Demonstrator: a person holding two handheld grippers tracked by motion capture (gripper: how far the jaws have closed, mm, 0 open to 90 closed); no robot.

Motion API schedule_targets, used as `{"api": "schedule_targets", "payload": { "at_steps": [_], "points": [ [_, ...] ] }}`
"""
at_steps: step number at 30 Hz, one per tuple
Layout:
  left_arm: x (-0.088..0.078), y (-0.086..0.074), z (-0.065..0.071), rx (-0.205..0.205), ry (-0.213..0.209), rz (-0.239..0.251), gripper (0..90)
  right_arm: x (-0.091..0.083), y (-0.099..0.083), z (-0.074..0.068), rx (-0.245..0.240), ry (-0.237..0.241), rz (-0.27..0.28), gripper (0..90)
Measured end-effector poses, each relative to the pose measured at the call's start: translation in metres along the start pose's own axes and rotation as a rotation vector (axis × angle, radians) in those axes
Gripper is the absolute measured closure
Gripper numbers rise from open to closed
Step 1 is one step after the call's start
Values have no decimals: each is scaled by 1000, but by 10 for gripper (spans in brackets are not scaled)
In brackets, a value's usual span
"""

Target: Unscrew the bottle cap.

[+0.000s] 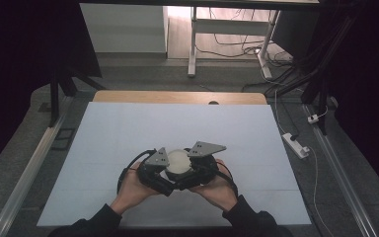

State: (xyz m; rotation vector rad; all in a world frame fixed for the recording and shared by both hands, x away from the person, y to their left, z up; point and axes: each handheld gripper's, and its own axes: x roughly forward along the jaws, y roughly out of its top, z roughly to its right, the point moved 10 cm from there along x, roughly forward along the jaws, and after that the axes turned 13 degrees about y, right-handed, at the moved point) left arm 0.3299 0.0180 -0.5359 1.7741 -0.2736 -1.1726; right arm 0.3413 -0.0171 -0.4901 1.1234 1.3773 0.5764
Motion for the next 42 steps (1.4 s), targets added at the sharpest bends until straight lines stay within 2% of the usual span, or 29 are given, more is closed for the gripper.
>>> {"api": "schedule_targets", "payload": {
  "at_steps": [4,6,9,10,11,12,17,24,26,30,31,32,33,34,35,37,40,42],
  "points": [
    [-1,0,1,11,-11,-1,78,0,0,-1,-17,1,6,65],
    [0,-1,2,22,-23,-1,79,-1,0,-1,-32,22,-2,67],
    [1,-1,4,27,-43,-4,79,-2,-2,-1,-42,79,-13,69],
    [1,-1,4,27,-43,-4,79,-2,-2,-1,-42,79,-13,69],
    [2,-1,5,32,-51,-5,79,-3,-3,0,-59,120,-22,69],
    [2,-2,6,36,-55,-8,79,-3,-3,0,-65,140,-29,69],
    [2,-1,7,35,-79,-1,79,-5,-3,0,-92,215,-33,70],
    [-2,0,14,45,-167,29,79,-8,-2,-6,-133,361,-20,72],
    [-1,1,14,48,-161,27,79,-9,-2,-7,-139,387,-18,71],
    [0,0,12,47,-142,20,79,-9,-3,-6,-129,366,-31,66],
    [0,0,10,37,-127,22,79,-7,-1,-3,-118,318,-21,14],
    [0,0,10,37,-127,22,79,-7,1,-2,-107,296,-9,5],
    [-1,0,7,30,-107,21,78,-7,3,-1,-101,277,-5,0],
    [-1,0,7,30,-107,21,78,-7,3,-1,-101,277,-5,0],
    [-1,0,4,15,-91,26,78,-10,7,1,-98,228,6,0],
    [-1,1,1,0,-63,24,79,-13,10,3,-75,181,15,0],
    [-1,0,-4,-18,-27,17,78,-15,13,2,-17,138,63,0],
    [0,-1,-5,-27,-11,12,79,-15,13,2,-6,93,80,0]
  ]
}}
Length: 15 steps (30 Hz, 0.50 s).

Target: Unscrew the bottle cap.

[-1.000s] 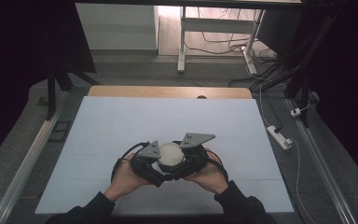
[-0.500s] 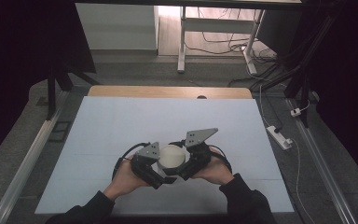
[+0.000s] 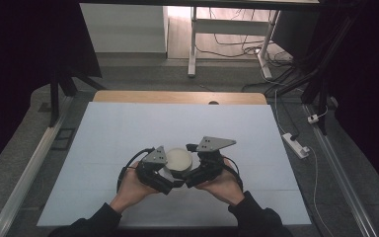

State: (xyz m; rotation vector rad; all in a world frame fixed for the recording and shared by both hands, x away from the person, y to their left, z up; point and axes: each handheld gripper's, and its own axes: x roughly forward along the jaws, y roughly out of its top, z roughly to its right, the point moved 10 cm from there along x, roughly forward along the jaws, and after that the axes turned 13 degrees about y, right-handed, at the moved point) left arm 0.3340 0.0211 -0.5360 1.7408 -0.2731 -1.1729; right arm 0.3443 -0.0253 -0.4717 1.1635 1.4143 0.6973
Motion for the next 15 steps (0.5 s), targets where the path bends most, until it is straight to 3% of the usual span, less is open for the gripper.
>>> {"api": "schedule_targets", "payload": {
  "at_steps": [6,11,15],
  "points": [
    [0,2,2,3,19,0,79,8,-5,3,10,-75,-8,24],
    [0,1,2,5,14,-1,79,10,-6,1,-6,-74,-15,71],
    [0,1,6,25,-31,-1,79,9,-7,-1,-25,-28,-35,73]
  ]
}}
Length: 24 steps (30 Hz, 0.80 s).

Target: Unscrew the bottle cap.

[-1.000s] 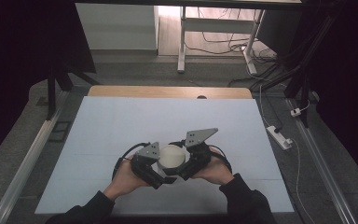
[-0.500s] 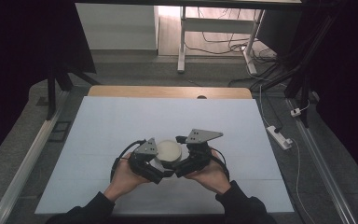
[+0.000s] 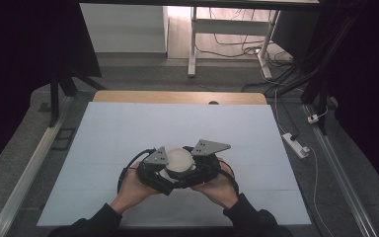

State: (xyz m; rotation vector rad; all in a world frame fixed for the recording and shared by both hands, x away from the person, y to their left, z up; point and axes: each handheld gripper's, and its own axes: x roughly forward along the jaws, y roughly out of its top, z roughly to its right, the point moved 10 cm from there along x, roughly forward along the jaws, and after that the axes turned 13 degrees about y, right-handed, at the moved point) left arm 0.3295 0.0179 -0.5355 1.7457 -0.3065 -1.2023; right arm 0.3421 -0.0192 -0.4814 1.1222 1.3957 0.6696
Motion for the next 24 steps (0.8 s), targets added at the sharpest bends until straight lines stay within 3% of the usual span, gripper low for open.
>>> {"api": "schedule_targets", "payload": {
  "at_steps": [5,8,17,24],
  "points": [
    [-3,2,6,33,-73,14,79,-6,-1,-4,-21,134,-16,74],
    [-3,1,9,48,-94,8,79,-10,-1,-5,-40,184,-17,74],
    [-1,-1,9,59,-88,-3,79,-15,3,-6,-54,191,-11,74],
    [0,-2,7,45,-79,-4,79,-17,6,-7,-52,188,-1,74]
  ]
}}
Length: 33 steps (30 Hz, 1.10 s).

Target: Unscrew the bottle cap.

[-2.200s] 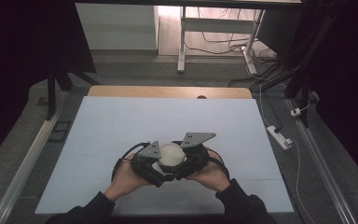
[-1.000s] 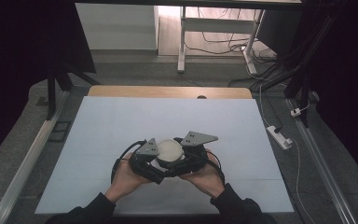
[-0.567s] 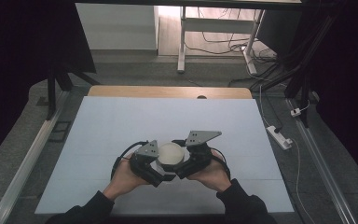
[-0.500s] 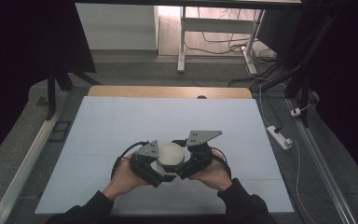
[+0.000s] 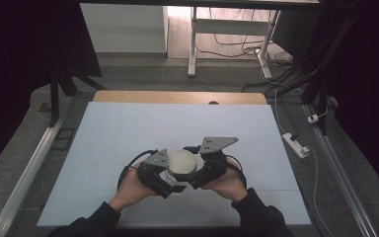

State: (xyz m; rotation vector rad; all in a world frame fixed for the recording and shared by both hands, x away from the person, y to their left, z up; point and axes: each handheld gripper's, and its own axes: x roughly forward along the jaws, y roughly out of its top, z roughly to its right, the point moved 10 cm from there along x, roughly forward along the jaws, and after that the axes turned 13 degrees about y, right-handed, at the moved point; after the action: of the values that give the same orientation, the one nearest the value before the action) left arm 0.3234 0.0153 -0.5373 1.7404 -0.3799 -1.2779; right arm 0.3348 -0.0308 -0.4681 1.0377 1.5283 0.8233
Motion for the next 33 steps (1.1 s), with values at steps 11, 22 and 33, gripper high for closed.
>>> {"api": "schedule_targets", "payload": {
  "at_steps": [11,22,33],
  "points": [
    [-1,-1,-5,-10,18,-2,79,-3,2,-3,-4,-7,3,74],
    [-1,-4,-15,-29,46,-7,79,-9,1,-4,-10,-25,8,74],
    [-3,-6,-29,-55,81,-6,79,-12,2,-7,8,-31,19,74]
  ]
}}
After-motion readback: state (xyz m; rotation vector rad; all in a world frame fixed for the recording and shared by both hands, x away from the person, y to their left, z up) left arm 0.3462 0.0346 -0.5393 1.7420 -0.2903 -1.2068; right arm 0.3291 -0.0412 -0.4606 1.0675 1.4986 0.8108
